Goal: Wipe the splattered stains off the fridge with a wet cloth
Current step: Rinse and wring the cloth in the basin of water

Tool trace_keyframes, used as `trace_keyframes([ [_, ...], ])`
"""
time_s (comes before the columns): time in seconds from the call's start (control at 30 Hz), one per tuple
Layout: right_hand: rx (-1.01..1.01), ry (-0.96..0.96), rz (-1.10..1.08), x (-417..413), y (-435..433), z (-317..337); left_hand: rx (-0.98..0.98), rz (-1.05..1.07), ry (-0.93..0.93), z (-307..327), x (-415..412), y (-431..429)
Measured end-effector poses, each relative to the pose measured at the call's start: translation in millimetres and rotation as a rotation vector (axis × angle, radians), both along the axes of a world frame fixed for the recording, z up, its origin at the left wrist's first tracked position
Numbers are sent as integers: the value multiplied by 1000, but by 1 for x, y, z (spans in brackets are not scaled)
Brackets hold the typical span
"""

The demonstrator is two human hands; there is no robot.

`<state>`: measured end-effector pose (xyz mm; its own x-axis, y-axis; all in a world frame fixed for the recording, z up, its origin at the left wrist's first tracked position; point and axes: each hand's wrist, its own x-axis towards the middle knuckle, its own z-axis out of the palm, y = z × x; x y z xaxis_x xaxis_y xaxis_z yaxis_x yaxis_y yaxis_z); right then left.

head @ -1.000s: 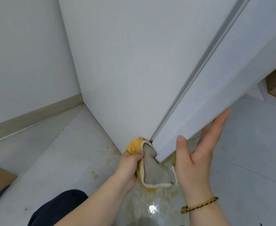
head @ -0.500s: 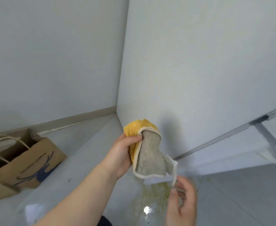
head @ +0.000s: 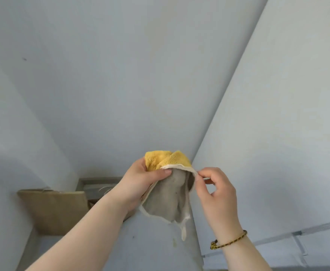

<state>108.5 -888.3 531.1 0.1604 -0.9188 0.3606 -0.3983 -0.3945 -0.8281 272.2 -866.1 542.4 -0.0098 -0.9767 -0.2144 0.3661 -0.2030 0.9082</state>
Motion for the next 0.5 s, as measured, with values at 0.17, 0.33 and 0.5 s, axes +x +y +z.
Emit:
trace_keyframes([
  [0.17,143,-105,194,35,3,40,-19,451,-411,27,24,30],
  [0.33,231,-105,482,68,19,55,30,511,-91,38,14,75],
  [0.5,75,162,837,71,52,58,16,806,-36,35,-24,114],
])
